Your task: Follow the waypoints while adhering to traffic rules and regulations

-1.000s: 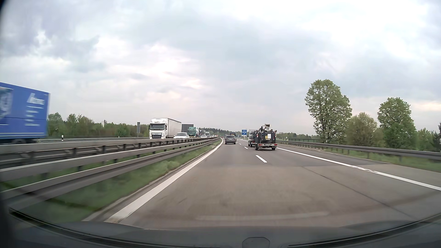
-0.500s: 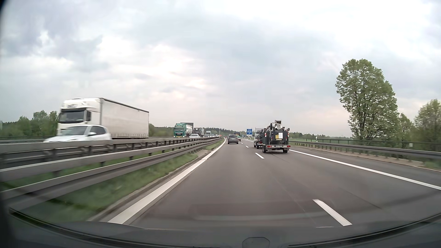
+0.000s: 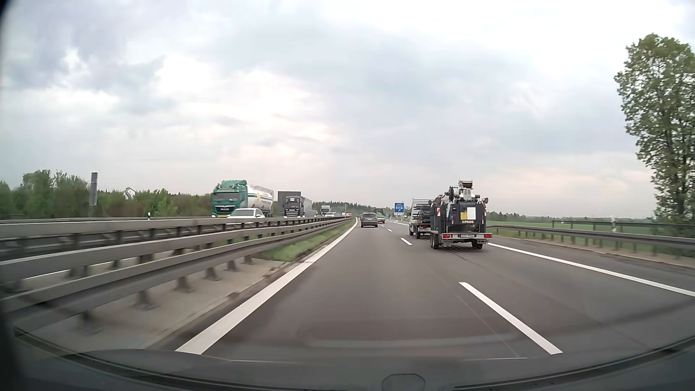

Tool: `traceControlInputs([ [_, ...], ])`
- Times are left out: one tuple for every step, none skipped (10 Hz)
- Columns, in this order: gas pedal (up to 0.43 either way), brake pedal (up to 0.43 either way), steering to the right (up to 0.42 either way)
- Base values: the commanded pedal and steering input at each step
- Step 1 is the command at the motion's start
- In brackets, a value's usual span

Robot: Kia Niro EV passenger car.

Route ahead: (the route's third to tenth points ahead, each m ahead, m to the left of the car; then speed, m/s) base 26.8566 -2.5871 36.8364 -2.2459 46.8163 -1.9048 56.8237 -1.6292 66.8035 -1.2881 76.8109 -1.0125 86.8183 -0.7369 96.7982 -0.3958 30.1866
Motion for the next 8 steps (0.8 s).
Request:
traceControlInputs([
  [0.177, 0.000, 0.000],
  [0.189, 0.000, 0.000],
  [0.189, 0.000, 0.000],
  [0.189, 0.000, -0.001],
  [0.189, 0.000, -0.001],
  [0.177, 0.000, -0.001],
  [0.177, 0.000, -0.002],
  [0.177, 0.000, -0.002],
])
